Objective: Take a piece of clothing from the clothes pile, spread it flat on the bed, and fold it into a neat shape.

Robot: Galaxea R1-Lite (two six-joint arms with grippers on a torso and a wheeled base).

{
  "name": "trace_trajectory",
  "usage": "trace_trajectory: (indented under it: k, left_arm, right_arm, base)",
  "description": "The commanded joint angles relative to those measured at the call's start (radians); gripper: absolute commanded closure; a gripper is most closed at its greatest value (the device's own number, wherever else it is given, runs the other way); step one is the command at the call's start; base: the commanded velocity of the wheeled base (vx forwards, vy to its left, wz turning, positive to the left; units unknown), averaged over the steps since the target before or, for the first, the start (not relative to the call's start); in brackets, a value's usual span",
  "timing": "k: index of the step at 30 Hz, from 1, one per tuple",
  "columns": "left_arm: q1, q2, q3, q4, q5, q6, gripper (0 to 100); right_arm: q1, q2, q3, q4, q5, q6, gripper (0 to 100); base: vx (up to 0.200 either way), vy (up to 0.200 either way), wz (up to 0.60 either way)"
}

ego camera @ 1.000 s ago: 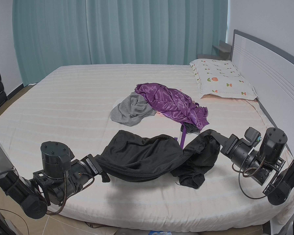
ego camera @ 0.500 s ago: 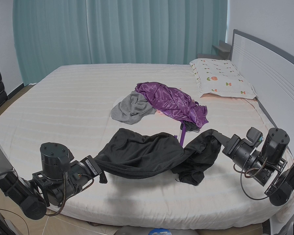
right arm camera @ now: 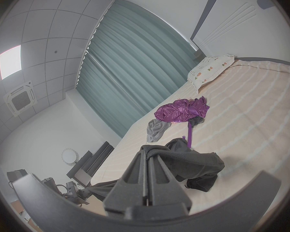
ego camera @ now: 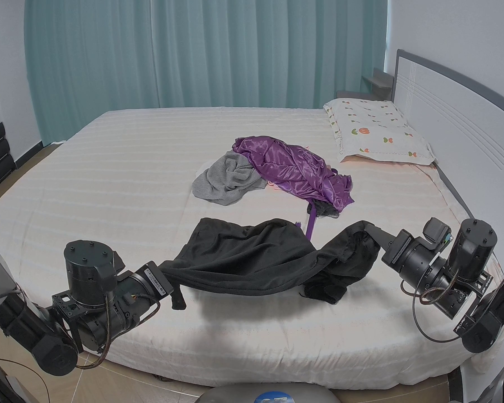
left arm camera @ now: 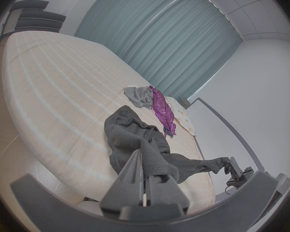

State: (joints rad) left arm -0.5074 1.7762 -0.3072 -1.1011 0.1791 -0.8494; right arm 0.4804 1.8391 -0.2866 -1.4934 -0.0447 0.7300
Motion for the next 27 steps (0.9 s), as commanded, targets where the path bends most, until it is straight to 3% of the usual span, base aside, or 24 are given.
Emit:
trace_trajectory:
  k: [1, 27]
  left_arm:
    - [0.0, -0.003, -0.003, 0.0, 0.0, -0.008, 100]
    - [0.0, -0.057, -0.013, 0.0, 0.003, -0.02, 100]
  right_arm:
    - [-0.002, 0.002, 0.0, -0.001, 0.0, 0.0, 100]
    - [-0.017, 0.008, -0.017, -0.002, 0.0, 0.052, 100]
  base:
    - [0.0, 0.2, 0.0]
    - [0.0, 0.2, 0.0]
